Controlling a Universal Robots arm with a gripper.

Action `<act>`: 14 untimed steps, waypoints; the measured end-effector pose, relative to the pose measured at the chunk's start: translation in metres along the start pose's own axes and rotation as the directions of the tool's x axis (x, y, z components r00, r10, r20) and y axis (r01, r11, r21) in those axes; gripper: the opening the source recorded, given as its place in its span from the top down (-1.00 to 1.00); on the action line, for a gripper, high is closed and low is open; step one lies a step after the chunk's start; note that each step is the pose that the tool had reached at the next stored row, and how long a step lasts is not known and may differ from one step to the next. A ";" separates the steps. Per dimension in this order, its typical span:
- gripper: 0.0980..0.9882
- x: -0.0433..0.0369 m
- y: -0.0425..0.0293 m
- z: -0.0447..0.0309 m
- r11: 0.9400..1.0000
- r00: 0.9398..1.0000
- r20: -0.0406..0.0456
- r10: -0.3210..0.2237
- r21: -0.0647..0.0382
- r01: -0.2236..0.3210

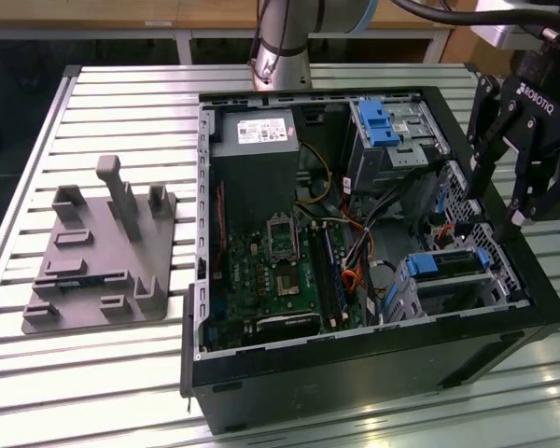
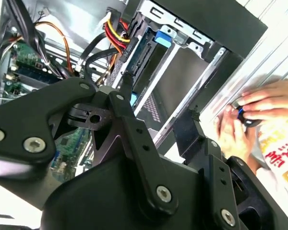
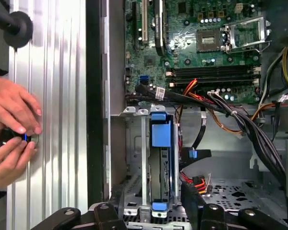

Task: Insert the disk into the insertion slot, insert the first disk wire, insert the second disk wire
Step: 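Insert the first disk wire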

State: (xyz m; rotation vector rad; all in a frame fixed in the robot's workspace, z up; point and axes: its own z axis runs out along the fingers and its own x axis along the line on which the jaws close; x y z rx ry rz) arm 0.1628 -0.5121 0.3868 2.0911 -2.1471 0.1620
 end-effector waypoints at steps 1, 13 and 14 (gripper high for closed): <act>-0.16 -0.0003 0.0000 0.0014 1.000 1.000 0.000 0.017 -0.002 -0.017; -0.16 -0.0278 -0.0066 0.0106 0.999 0.999 -0.027 0.042 -0.005 -0.042; -0.16 -0.0288 -0.0083 0.0118 0.999 0.999 -0.030 0.042 -0.005 -0.042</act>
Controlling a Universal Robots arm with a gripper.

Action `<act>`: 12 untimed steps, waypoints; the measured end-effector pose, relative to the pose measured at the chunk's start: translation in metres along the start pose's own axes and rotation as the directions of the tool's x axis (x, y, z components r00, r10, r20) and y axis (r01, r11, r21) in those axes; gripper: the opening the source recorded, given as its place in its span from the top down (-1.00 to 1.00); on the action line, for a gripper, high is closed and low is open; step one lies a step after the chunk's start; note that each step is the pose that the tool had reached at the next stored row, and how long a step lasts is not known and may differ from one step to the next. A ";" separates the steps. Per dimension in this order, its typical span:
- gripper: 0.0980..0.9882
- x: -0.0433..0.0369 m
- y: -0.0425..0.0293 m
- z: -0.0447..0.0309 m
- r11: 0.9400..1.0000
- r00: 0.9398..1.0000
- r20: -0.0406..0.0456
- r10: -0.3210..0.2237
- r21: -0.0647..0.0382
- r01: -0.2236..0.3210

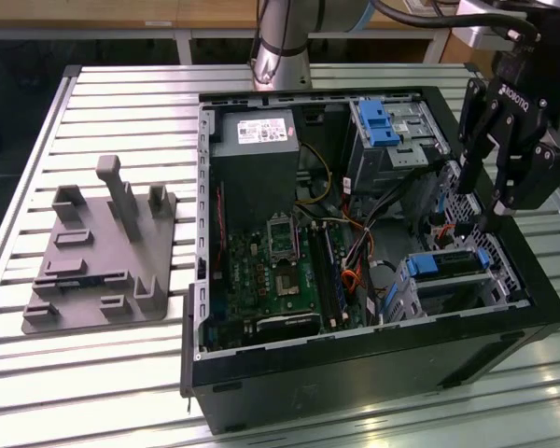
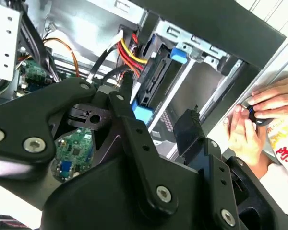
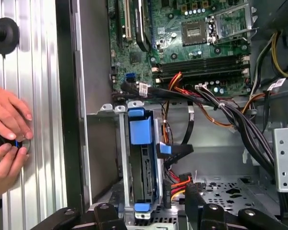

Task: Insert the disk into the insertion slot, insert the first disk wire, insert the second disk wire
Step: 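Insert the first disk wire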

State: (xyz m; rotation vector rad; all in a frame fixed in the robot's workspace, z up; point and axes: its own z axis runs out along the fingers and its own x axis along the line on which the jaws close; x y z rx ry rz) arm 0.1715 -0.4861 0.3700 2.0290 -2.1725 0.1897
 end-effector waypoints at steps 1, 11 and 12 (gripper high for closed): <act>-0.16 -0.0009 -0.0018 0.0012 1.000 1.000 -0.002 0.000 0.000 0.000; 0.17 -0.0042 -0.0052 0.0083 1.000 1.000 -0.009 0.000 -0.001 0.000; 0.17 -0.0044 -0.0052 0.0087 1.000 1.000 -0.009 0.000 -0.001 0.000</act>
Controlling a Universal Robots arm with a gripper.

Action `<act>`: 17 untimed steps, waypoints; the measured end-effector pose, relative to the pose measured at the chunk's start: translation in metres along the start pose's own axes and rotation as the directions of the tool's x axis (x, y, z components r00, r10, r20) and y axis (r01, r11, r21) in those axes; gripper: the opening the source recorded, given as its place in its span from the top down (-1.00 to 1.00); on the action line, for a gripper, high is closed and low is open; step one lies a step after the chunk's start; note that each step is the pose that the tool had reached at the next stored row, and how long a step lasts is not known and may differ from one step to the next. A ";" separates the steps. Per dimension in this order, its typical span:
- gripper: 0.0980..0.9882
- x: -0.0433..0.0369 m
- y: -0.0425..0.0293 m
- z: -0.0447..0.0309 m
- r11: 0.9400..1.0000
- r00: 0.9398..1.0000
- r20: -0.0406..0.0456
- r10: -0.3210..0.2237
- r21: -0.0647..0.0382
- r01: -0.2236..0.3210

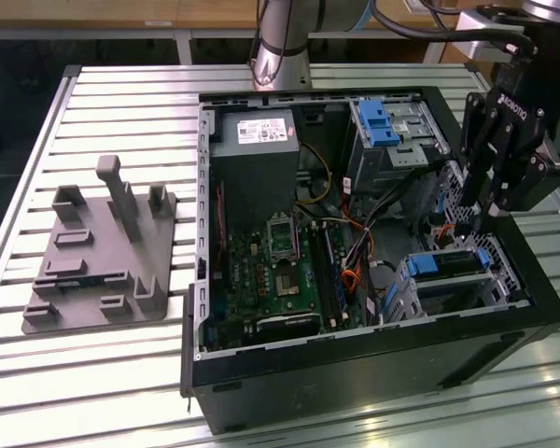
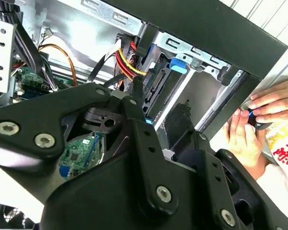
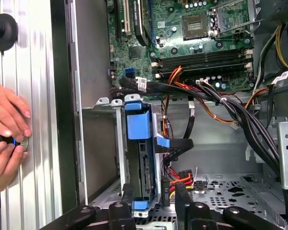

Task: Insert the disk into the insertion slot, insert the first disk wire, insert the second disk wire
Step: 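Insert the first disk wire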

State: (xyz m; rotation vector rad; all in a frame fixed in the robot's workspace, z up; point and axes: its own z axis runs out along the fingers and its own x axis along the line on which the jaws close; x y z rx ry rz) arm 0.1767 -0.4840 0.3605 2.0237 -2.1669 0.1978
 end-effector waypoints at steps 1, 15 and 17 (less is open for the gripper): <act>0.17 -0.0001 0.0000 0.0007 1.000 1.000 0.000 0.000 0.000 0.000; 0.17 -0.0041 -0.0015 0.0099 1.000 1.000 0.000 0.000 0.000 0.000; 0.21 -0.0047 -0.0018 0.0109 1.000 1.000 0.000 0.000 0.000 0.000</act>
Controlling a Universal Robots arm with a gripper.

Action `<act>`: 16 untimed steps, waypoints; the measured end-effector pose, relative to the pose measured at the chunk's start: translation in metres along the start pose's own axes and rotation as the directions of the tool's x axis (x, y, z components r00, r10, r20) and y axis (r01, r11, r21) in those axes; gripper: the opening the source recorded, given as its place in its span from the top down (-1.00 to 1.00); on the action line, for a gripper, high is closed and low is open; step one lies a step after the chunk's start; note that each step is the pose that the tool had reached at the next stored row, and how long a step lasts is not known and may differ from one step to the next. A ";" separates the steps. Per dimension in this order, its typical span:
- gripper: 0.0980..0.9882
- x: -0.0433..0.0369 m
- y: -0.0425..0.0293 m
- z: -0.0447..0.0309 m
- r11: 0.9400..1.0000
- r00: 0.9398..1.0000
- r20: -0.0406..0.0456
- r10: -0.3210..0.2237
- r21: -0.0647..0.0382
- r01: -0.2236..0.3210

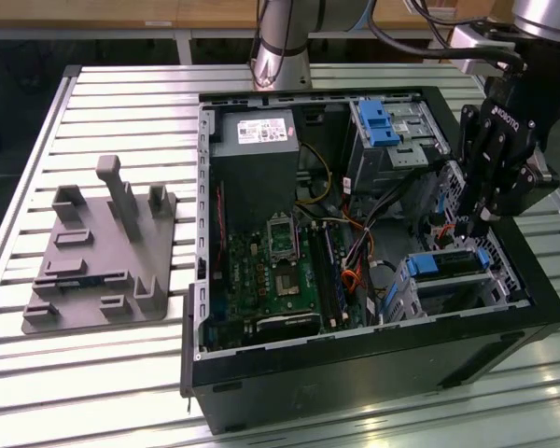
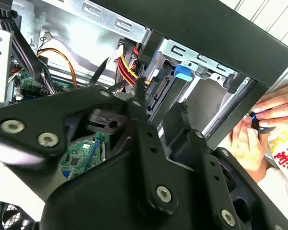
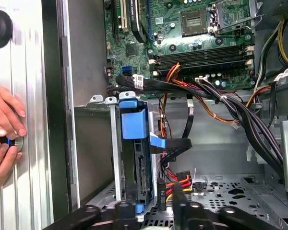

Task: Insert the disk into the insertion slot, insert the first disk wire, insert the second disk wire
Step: 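Insert the first disk wire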

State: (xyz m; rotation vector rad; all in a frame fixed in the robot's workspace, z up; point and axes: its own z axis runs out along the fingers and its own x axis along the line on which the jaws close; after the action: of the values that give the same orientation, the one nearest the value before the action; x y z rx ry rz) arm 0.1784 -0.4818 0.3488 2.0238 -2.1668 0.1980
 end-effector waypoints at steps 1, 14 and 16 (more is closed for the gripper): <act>0.37 -0.0003 -0.0002 0.0005 1.000 1.000 0.000 0.000 0.000 0.000; 0.37 -0.0022 -0.0014 0.0062 1.000 1.000 0.000 0.000 0.000 0.000; 0.37 -0.0025 -0.0014 0.0066 1.000 1.000 0.000 0.000 0.000 0.000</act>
State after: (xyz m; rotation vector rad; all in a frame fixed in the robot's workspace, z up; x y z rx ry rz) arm 0.1797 -0.4809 0.3418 2.0240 -2.1666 0.1980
